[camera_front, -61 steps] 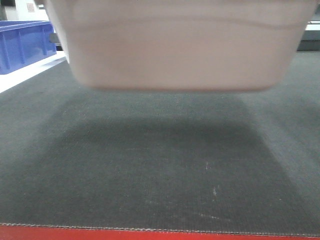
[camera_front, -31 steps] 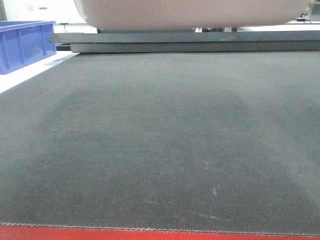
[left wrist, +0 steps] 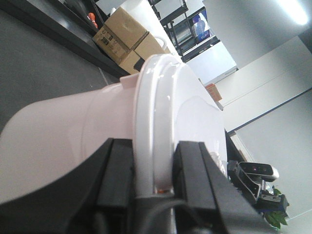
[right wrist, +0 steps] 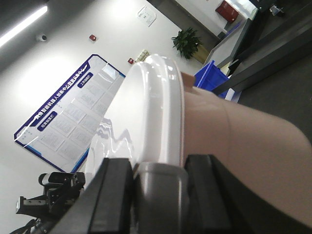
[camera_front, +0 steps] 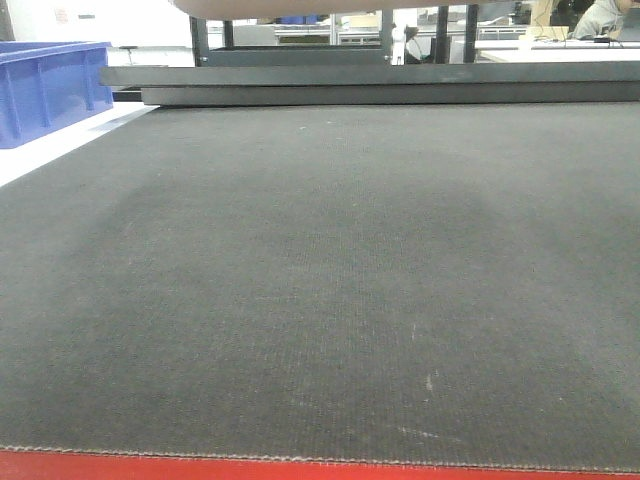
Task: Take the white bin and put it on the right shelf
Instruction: 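Lift the pink bin off the table with both grippers, then hold the bin raised while the base drives away from the table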
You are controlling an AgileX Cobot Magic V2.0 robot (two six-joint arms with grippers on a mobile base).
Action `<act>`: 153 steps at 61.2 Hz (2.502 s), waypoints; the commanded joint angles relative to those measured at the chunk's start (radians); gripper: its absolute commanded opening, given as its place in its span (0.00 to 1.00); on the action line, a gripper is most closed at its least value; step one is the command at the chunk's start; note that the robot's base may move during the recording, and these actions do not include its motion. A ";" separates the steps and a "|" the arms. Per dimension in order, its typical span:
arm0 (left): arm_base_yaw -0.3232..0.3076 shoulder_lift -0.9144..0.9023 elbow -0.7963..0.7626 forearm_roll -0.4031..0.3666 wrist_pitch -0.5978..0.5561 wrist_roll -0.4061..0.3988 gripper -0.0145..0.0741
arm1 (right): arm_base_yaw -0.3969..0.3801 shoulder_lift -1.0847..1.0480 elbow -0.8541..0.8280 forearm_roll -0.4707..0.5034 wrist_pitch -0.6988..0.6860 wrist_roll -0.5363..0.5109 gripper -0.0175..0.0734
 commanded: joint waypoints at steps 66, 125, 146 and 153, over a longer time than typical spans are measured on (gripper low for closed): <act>-0.058 -0.047 -0.035 0.009 0.258 0.029 0.02 | 0.038 -0.040 -0.045 0.152 0.270 0.007 0.26; -0.058 -0.047 -0.035 0.009 0.258 0.029 0.02 | 0.038 -0.038 -0.045 0.152 0.004 0.007 0.26; -0.058 -0.047 -0.035 0.009 0.258 0.029 0.02 | 0.038 -0.038 -0.045 0.152 -0.087 0.007 0.26; -0.058 -0.047 -0.035 0.009 0.258 0.029 0.02 | 0.038 -0.038 -0.045 0.152 -0.098 0.007 0.26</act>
